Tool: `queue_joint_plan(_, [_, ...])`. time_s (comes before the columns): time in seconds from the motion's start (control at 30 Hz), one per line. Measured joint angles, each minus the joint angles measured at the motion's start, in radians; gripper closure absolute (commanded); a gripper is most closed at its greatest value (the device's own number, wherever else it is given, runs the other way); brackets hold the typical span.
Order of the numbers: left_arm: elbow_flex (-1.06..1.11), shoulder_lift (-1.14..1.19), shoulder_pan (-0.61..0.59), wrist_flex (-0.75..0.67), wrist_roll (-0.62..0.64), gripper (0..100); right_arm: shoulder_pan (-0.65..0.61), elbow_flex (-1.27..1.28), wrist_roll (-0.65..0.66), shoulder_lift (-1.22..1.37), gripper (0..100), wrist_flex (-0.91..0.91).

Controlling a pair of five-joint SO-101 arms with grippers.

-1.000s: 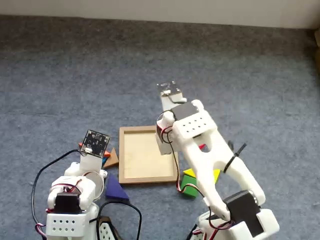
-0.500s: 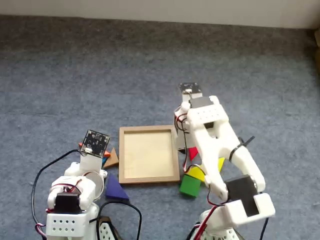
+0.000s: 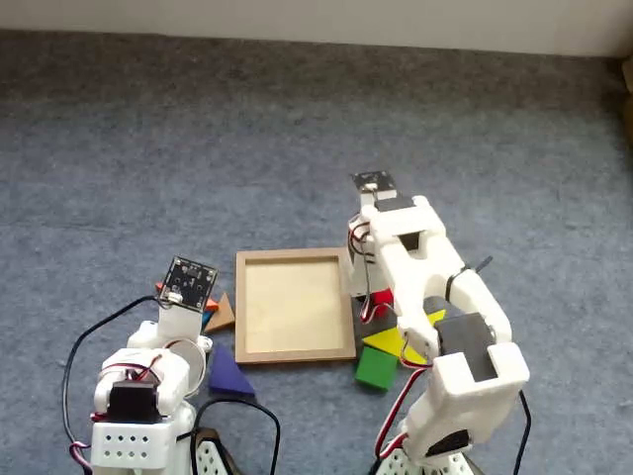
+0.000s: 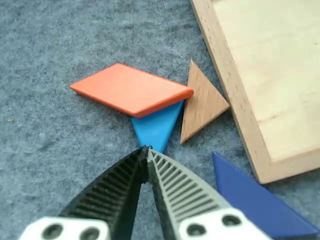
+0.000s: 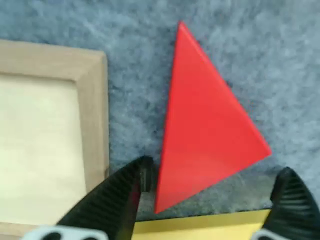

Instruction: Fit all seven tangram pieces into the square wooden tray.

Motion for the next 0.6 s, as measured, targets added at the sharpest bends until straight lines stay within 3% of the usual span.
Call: queue_joint_plan(0.6, [0.000, 0.000, 0.000, 0.000, 0.000, 99, 0.077, -0.086, 0.021, 0.003, 73.1, -0.037])
